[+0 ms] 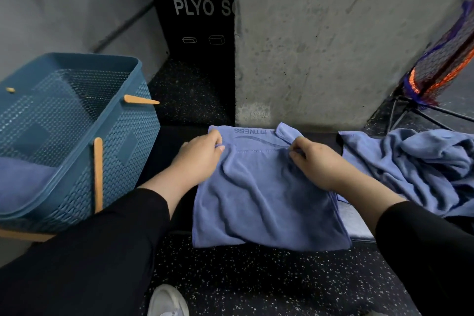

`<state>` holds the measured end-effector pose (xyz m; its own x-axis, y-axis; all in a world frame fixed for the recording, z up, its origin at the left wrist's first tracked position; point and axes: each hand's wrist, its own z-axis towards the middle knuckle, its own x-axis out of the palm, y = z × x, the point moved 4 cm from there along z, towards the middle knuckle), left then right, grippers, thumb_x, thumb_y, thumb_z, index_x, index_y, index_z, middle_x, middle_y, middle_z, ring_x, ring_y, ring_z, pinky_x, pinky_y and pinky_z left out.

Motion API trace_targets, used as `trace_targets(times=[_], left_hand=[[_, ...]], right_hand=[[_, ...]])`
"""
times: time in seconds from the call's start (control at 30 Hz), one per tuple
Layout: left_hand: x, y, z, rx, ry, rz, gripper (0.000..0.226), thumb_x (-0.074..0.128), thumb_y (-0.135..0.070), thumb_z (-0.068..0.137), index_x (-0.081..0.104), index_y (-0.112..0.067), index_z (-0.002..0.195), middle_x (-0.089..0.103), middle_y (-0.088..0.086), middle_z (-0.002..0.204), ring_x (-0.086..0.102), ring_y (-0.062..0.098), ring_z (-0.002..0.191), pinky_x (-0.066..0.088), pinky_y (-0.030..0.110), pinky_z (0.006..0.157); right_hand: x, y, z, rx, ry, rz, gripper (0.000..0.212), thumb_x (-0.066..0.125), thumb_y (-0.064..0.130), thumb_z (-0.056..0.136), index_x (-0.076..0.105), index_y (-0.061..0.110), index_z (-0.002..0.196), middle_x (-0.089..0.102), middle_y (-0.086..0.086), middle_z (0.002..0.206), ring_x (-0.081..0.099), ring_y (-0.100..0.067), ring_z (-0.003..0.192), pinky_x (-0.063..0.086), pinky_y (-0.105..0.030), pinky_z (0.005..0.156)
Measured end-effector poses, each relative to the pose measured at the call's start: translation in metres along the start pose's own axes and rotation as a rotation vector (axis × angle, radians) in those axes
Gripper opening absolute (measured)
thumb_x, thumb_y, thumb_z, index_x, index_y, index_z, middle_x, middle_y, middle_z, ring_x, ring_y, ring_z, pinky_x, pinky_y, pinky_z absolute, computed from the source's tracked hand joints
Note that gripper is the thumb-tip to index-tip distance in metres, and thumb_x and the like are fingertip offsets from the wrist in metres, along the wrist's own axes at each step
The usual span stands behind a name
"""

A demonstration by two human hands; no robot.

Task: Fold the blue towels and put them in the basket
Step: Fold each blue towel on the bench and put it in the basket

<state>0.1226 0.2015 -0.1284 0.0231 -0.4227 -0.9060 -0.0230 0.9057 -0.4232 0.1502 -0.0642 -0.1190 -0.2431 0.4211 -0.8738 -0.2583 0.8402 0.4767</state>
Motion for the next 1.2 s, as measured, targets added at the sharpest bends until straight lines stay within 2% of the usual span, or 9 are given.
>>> trace_targets(times=[0.1, 0.3, 0.6, 0.77, 0.93, 1.0, 1.1, 1.17, 1.2], left_hand=[[0.008, 0.001, 0.003, 0.038, 0.010, 0.109, 0.011, 0.045, -0.033, 0.103, 0.045, -0.026, 0.095, 0.061, -0.004, 0.103, 0.055, 0.025, 0.103, 0.036, 0.041, 0.084], [0.004, 0.000, -0.015, 0.102, 0.063, 0.135, 0.013, 0.041, -0.033, 0.104, 0.042, -0.025, 0.094, 0.062, -0.007, 0.094, 0.058, 0.020, 0.095, 0.028, 0.038, 0.081], [-0.007, -0.003, -0.047, 0.132, 0.068, 0.216, 0.015, 0.037, -0.034, 0.105, 0.038, -0.024, 0.093, 0.061, -0.007, 0.080, 0.058, 0.022, 0.078, 0.037, 0.040, 0.091], [-0.008, -0.012, -0.036, 0.128, -0.052, 0.170, 0.015, 0.040, -0.030, 0.104, 0.037, -0.025, 0.091, 0.059, -0.005, 0.089, 0.057, 0.024, 0.087, 0.038, 0.041, 0.083], [0.013, -0.012, -0.028, 0.096, -0.004, 0.368, 0.008, 0.041, -0.029, 0.104, 0.045, -0.023, 0.100, 0.055, -0.001, 0.109, 0.053, 0.024, 0.104, 0.025, 0.037, 0.078], [0.016, -0.014, -0.025, 0.086, -0.015, 0.383, 0.010, 0.042, -0.029, 0.104, 0.049, -0.022, 0.103, 0.055, 0.000, 0.111, 0.052, 0.024, 0.107, 0.026, 0.037, 0.079], [0.015, -0.013, -0.021, 0.078, -0.030, 0.365, 0.010, 0.042, -0.031, 0.103, 0.048, -0.023, 0.100, 0.056, -0.001, 0.109, 0.053, 0.024, 0.106, 0.027, 0.038, 0.080], [0.012, -0.009, -0.018, 0.062, -0.030, 0.333, 0.011, 0.042, -0.031, 0.104, 0.044, -0.024, 0.097, 0.059, -0.001, 0.106, 0.055, 0.025, 0.104, 0.031, 0.039, 0.082], [0.011, -0.008, -0.018, 0.055, -0.035, 0.302, 0.012, 0.042, -0.031, 0.104, 0.043, -0.023, 0.095, 0.060, -0.001, 0.103, 0.056, 0.026, 0.101, 0.033, 0.040, 0.083]], right_hand=[[0.004, 0.001, -0.002, -0.029, -0.011, -0.039, 0.007, 0.049, 0.025, 0.098, 0.053, 0.019, 0.096, 0.068, -0.005, 0.087, 0.060, -0.030, 0.081, 0.049, -0.041, 0.074], [0.005, 0.007, -0.023, -0.091, 0.028, -0.107, 0.008, 0.050, 0.027, 0.098, 0.051, 0.021, 0.094, 0.066, -0.004, 0.088, 0.060, -0.031, 0.083, 0.048, -0.042, 0.073], [0.008, 0.021, -0.057, -0.211, 0.047, -0.134, 0.010, 0.052, 0.028, 0.092, 0.053, 0.018, 0.091, 0.063, -0.001, 0.084, 0.059, -0.027, 0.078, 0.048, -0.044, 0.073], [0.011, 0.029, -0.047, -0.211, 0.024, -0.046, 0.009, 0.049, 0.029, 0.092, 0.049, 0.020, 0.089, 0.067, -0.004, 0.102, 0.063, -0.028, 0.092, 0.051, -0.044, 0.079], [0.028, 0.029, -0.027, -0.151, 0.071, -0.159, 0.013, 0.044, 0.026, 0.095, 0.042, 0.019, 0.084, 0.056, 0.000, 0.081, 0.054, -0.032, 0.077, 0.048, -0.044, 0.072], [0.028, 0.024, -0.019, -0.055, 0.062, -0.216, 0.011, 0.042, 0.024, 0.097, 0.045, 0.015, 0.092, 0.054, 0.000, 0.094, 0.056, -0.033, 0.093, 0.044, -0.041, 0.078], [0.024, 0.003, -0.006, 0.077, 0.063, -0.372, 0.025, 0.038, 0.026, 0.098, 0.052, 0.009, 0.111, 0.048, -0.005, 0.140, 0.036, -0.024, 0.139, 0.027, -0.054, 0.111], [0.019, -0.013, -0.003, 0.160, 0.066, -0.400, 0.030, 0.039, 0.027, 0.097, 0.053, 0.010, 0.117, 0.035, -0.004, 0.157, 0.022, -0.021, 0.149, 0.014, -0.061, 0.115], [0.015, -0.017, -0.003, 0.179, 0.045, -0.396, 0.029, 0.040, 0.028, 0.096, 0.054, 0.012, 0.115, 0.035, -0.002, 0.157, 0.023, -0.020, 0.149, 0.013, -0.063, 0.115]])
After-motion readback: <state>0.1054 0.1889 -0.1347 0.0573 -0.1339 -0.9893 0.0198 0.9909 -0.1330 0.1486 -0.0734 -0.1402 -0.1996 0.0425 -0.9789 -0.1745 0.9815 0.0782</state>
